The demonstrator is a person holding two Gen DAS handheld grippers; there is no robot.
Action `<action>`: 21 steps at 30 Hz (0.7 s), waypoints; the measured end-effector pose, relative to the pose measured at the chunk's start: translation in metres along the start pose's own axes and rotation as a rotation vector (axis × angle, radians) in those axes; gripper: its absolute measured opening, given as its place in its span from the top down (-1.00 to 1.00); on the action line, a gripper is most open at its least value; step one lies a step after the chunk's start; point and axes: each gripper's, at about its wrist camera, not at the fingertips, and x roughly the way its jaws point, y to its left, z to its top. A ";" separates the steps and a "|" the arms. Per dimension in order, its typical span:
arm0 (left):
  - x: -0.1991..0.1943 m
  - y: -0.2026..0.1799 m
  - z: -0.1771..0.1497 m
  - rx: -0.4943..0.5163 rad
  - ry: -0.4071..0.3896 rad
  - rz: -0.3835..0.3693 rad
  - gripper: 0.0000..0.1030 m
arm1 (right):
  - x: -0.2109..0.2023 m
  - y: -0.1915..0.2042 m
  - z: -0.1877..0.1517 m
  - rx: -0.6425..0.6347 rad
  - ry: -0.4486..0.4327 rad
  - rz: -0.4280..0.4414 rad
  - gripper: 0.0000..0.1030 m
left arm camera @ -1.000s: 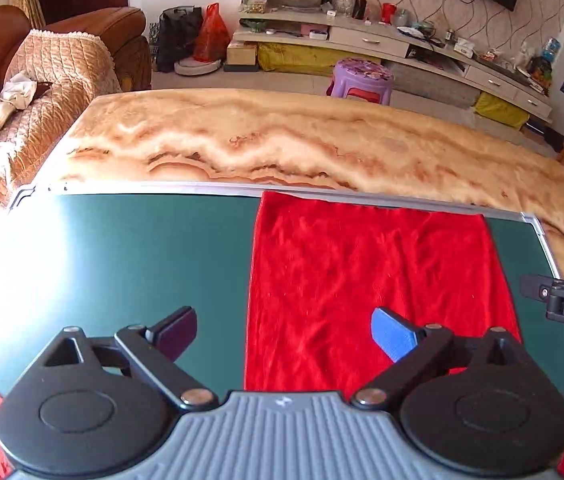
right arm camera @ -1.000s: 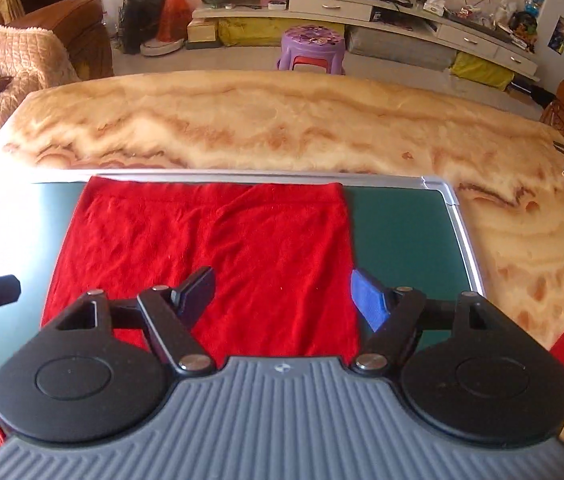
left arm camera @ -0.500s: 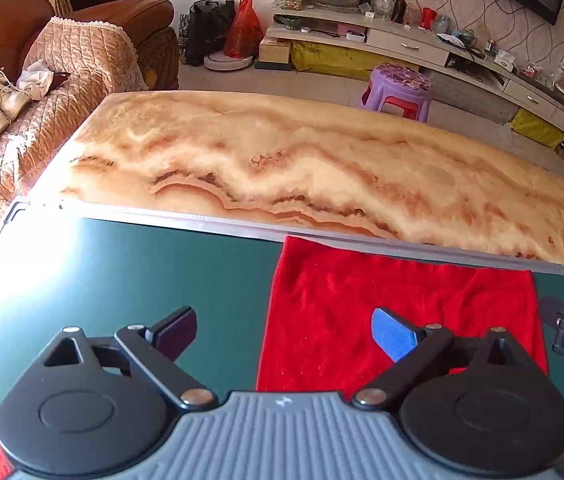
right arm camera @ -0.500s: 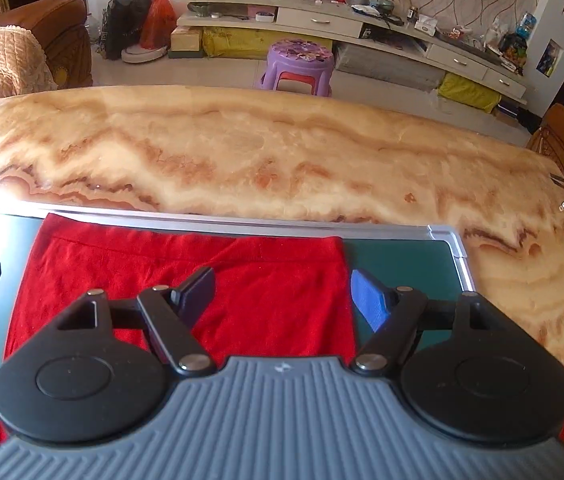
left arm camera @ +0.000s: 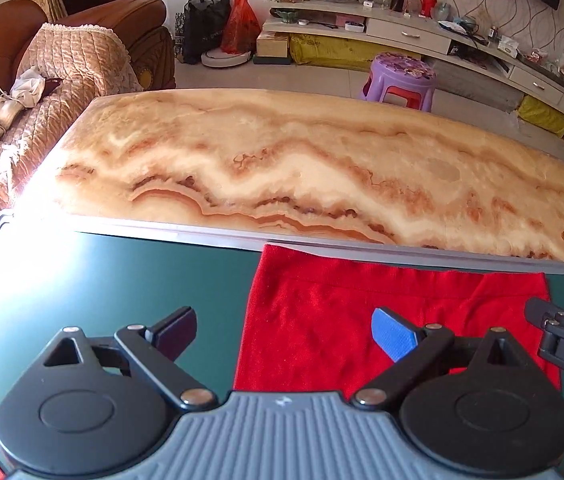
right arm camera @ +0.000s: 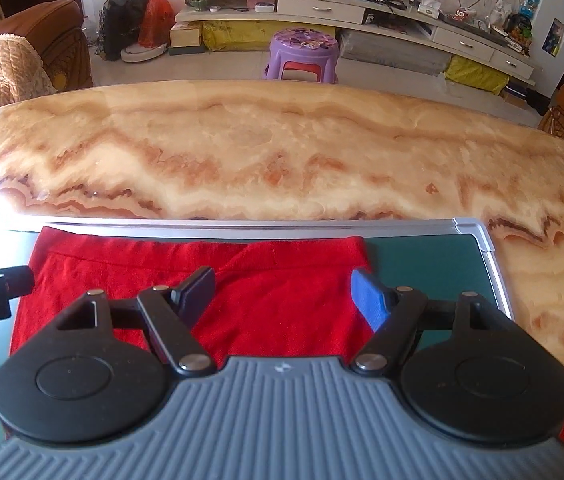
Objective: Fold clothes
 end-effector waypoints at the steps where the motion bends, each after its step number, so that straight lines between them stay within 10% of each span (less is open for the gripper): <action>1: 0.001 -0.002 -0.001 0.004 0.000 -0.001 -0.90 | 0.002 0.000 0.000 0.001 0.003 0.004 -0.61; 21: 0.016 -0.006 -0.005 0.032 0.019 0.015 -0.97 | 0.019 0.002 -0.005 0.016 0.044 -0.005 -0.61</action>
